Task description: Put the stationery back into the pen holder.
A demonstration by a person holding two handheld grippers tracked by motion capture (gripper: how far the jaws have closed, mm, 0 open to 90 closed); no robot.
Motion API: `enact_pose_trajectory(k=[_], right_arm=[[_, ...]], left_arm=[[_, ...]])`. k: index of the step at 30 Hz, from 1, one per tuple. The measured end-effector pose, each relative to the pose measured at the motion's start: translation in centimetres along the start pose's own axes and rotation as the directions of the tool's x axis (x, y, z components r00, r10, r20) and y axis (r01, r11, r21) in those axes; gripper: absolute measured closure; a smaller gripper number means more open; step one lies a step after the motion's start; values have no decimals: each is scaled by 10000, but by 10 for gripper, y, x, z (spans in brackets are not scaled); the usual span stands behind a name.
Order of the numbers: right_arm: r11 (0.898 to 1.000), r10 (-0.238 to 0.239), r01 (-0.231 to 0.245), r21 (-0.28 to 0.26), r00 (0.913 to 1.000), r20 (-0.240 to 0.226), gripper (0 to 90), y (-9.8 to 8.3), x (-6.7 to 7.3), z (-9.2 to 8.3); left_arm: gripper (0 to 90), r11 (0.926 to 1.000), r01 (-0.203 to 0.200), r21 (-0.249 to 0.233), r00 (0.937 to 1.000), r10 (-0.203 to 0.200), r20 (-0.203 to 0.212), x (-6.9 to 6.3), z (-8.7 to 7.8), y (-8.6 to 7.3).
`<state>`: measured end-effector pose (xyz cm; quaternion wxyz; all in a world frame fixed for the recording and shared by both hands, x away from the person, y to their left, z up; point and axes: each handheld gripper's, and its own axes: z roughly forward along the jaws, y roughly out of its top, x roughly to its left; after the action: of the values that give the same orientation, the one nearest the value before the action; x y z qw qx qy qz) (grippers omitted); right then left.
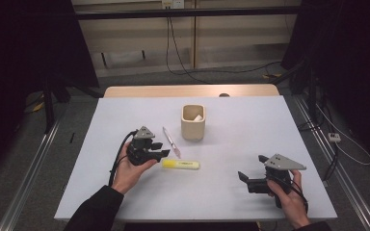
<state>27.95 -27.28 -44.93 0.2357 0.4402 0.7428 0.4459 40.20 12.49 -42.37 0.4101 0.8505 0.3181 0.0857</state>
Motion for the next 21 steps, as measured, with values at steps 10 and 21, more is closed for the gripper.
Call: enact_pose_trajectory(k=[10,21], right_arm=[[10000,-24,24,17,10000,-28,38,0,0,0],[10000,-26,26,45,10000,-26,38,0,0,0]], left_arm=[[681,9994,-203,295,9998,202,23,-1,8,-5],[900,9964,-121,840,9999,129,-89,-2,28,-11]])
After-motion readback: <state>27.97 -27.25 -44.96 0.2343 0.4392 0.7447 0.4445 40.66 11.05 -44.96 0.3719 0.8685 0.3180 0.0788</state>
